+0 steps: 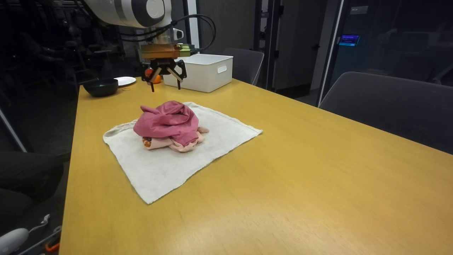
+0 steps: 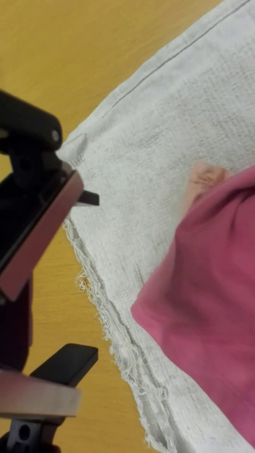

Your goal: Put the two t-shirts on the white towel then fold the towel into a triangle once.

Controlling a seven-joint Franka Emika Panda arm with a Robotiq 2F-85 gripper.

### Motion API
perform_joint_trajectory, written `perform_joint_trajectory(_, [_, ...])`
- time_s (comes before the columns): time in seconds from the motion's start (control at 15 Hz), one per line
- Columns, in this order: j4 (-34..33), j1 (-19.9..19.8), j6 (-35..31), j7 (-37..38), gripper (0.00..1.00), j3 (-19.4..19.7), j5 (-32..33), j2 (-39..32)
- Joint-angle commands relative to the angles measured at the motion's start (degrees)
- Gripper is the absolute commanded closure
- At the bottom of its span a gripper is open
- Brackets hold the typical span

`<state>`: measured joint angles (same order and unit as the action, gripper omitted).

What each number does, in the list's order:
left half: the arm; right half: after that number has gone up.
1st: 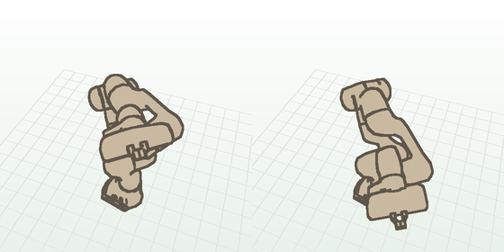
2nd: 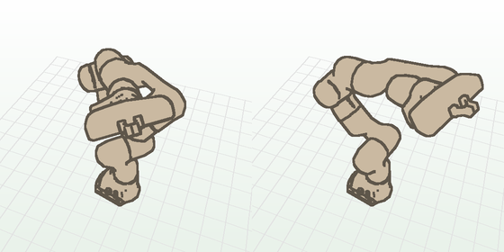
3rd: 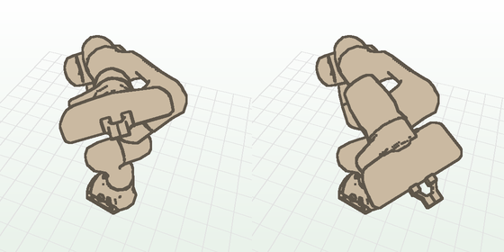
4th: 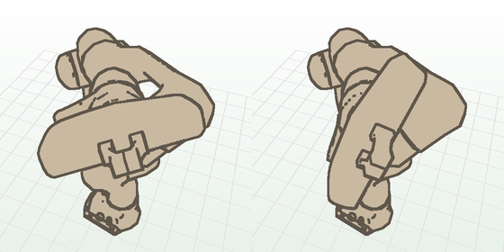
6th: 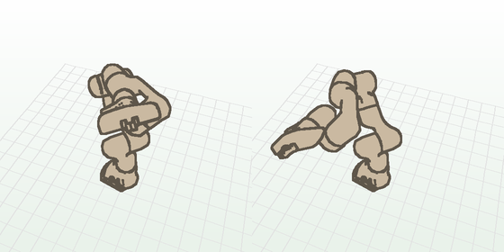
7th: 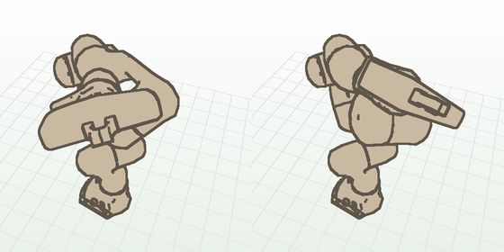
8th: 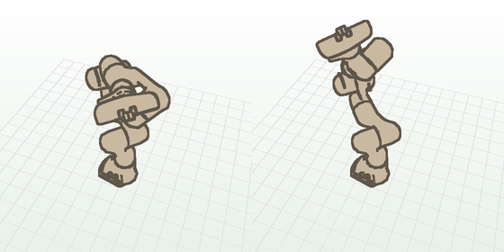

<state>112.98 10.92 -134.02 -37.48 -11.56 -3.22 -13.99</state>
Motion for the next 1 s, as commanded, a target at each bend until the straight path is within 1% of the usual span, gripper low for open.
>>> perform_joint_trajectory(0.0, [-10.8,-0.8,1.8,-1.9,0.00,-2.2,-0.6,-8.8])
perform_joint_trajectory(0.27, [-19.1,-1.2,4.0,-2.5,0.00,-3.6,-0.5,-16.7])
perform_joint_trajectory(0.4, [-23.6,-1.2,6.5,-2.6,0.00,-3.7,0.1,-20.4])
perform_joint_trajectory(0.53, [-27.8,-2.1,10.8,-3.5,0.00,-4.6,-1.6,-23.5])
perform_joint_trajectory(0.6, [-21.3,-1.2,6.5,-1.4,0.00,-3.5,0.3,-19.8])
perform_joint_trajectory(0.8, [-25.4,-1.7,9.0,-1.9,0.00,-3.9,-0.1,-22.8])
perform_joint_trajectory(0.87, [-25.8,-1.8,9.2,-2.0,0.00,-3.9,-0.1,-23.1])
perform_joint_trajectory(0.93, [-24.8,-0.8,7.3,-0.7,0.00,-2.8,1.7,-23.0])
